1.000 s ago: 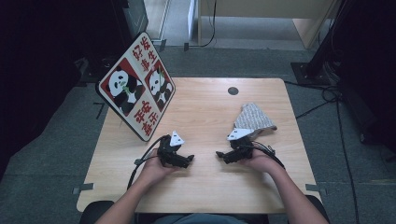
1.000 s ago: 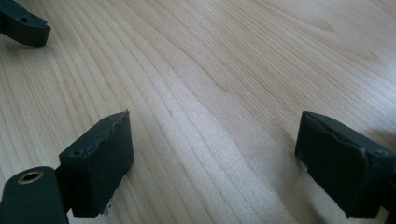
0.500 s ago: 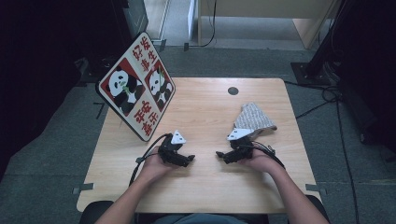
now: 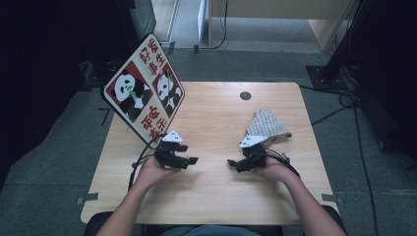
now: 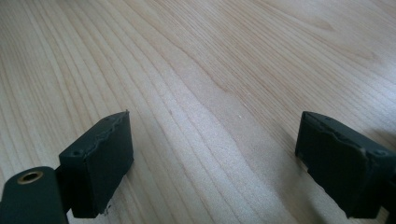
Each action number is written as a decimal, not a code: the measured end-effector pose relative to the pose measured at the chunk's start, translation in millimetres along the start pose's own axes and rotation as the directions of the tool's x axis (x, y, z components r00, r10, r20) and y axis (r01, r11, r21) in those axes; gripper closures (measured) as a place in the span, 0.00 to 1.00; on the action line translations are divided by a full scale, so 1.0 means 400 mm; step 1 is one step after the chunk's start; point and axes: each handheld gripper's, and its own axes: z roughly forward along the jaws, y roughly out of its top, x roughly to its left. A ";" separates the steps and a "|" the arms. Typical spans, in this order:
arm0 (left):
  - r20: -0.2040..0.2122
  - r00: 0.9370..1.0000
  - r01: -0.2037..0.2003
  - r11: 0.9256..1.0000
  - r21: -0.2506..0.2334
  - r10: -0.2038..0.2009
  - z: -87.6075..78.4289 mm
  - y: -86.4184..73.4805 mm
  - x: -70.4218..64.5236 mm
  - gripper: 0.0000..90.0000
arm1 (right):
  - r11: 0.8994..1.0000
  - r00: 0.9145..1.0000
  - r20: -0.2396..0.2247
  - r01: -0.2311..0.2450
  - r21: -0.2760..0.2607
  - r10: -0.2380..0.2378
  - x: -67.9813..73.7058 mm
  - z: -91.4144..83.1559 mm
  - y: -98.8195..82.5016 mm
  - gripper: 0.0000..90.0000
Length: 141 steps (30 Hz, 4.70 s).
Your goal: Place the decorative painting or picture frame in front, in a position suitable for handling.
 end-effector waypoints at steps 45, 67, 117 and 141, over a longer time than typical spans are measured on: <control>-0.050 0.990 0.127 0.991 -0.048 -0.129 -0.219 -0.077 0.093 0.55 | 1.000 1.000 0.000 0.000 0.000 0.000 0.000 0.000 0.000 0.12; -0.157 0.969 0.179 0.979 -0.101 -0.193 -0.344 -0.094 0.144 0.56 | 1.000 1.000 0.002 0.000 -0.001 0.000 0.001 0.000 0.000 0.12; -0.256 0.932 0.227 0.963 -0.144 -0.258 -0.567 0.282 0.300 0.54 | 1.000 1.000 0.005 -0.001 -0.001 0.001 0.004 0.000 0.000 0.12; -0.292 0.920 0.264 0.964 -0.036 -0.263 -0.533 0.453 0.393 0.56 | 1.000 1.000 0.005 0.002 -0.002 -0.002 0.003 0.000 0.000 0.12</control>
